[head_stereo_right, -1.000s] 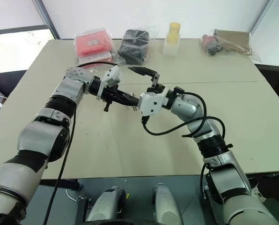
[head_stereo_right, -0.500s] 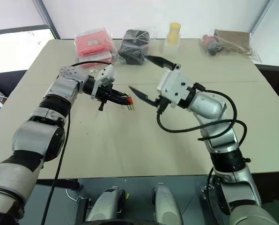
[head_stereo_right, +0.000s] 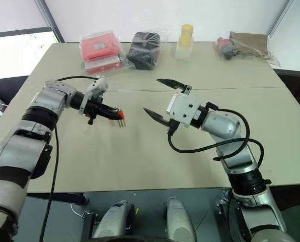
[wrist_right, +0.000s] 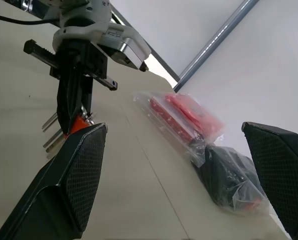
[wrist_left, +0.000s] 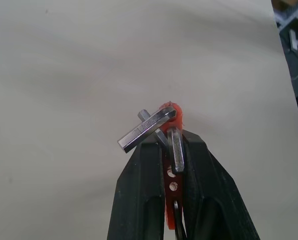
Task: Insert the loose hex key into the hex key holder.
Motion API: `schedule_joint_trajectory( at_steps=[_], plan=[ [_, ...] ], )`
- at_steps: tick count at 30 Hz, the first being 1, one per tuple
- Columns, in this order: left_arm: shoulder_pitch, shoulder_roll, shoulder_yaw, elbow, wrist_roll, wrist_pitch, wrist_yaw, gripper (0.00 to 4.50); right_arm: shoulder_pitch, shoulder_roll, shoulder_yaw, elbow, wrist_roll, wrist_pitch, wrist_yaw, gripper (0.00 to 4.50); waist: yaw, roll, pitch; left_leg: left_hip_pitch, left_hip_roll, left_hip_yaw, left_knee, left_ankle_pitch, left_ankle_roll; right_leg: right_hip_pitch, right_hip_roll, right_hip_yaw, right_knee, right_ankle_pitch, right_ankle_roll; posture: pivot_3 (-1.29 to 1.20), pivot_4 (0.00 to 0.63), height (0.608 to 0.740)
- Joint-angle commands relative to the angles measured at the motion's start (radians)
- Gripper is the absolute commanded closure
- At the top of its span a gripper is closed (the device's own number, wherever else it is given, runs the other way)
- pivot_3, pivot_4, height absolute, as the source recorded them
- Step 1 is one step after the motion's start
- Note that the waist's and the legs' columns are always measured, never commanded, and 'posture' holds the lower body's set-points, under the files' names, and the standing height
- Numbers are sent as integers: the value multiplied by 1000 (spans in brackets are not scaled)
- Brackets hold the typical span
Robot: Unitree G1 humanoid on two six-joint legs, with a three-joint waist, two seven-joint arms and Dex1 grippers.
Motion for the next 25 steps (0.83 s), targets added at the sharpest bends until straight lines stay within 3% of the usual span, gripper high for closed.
schedule_joint_trajectory(
  at_steps=[1,4,8,12,17,22,25],
  plan=[
    [-5,19,-30,-23,-89,89,-4,3558,-23,18,2,-5,-10,-30,-13,0,2,0,0,0,0,0,0,0,0,0,0,0,0,0,0,0,150,740],
    [29,40,-81,-39,-103,91,-4,2158,-27,24,3,1,-17,-29,-10,0,-3,0,0,0,0,0,0,0,0,0,0,1,0,0,0,0,150,740],
    [34,43,-56,9,-66,48,-4,178,-9,-4,10,-10,-11,-3,33,0,-3,0,0,0,0,0,0,0,0,0,0,0,0,0,0,0,150,740],
    [31,61,-24,84,57,-202,189,43,7,-24,-30,-42,73,93,68,0,-2,0,0,0,0,0,0,0,0,0,0,0,0,0,0,0,150,740],
    [-4,83,88,132,67,-296,379,43,28,-59,-88,-64,160,217,89,0,1,-1,0,0,0,0,0,0,0,0,0,0,0,0,0,0,150,740],
    [83,102,212,-17,2,-300,381,43,76,-88,-160,-115,273,361,97,0,3,-1,0,0,0,0,0,0,0,0,-1,0,0,0,0,0,150,740],
    [226,120,272,-252,-41,-259,400,43,109,-110,-213,-143,367,464,107,0,2,0,0,0,0,1,0,0,0,0,-2,1,0,0,0,0,150,740]
  ],
)
